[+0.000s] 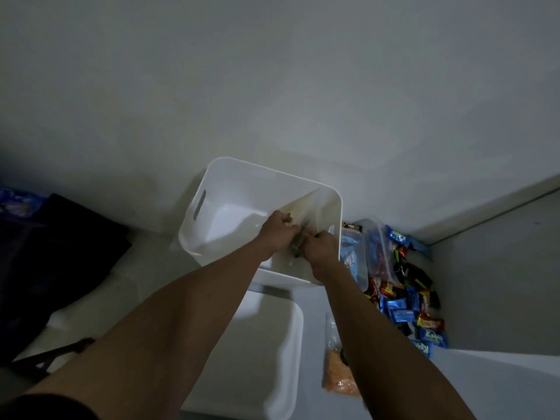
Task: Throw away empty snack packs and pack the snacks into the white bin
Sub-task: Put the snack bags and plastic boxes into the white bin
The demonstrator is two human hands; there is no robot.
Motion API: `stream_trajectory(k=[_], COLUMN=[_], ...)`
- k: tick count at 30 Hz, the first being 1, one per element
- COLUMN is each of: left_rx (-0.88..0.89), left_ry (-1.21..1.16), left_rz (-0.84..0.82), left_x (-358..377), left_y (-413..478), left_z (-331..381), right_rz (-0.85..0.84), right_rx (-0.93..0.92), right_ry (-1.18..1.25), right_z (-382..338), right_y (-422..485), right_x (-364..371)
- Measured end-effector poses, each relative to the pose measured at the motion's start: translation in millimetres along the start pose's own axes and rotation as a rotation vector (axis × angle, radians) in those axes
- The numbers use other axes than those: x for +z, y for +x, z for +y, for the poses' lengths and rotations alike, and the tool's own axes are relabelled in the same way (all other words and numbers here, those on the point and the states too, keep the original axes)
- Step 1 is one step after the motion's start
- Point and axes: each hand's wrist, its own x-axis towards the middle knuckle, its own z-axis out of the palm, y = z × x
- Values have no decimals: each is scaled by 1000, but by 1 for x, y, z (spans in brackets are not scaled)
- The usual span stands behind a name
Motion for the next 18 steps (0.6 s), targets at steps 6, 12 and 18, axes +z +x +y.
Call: stream_trajectory(k=[6, 12, 18], left_rx=[6, -89, -126], left_ry=[-111, -234, -444], left_rz=[-90, -170, -143], left_x=[-3, -2, 19], left_y=[-2, -12, -12], left_z=[8, 20, 24], right_rz=[37, 179, 130], right_rx=[-62, -320, -336], right_ry=[73, -256, -364], right_z=[-18, -38, -43], right_y=[-9, -18, -16], right_x=[-6, -28, -37])
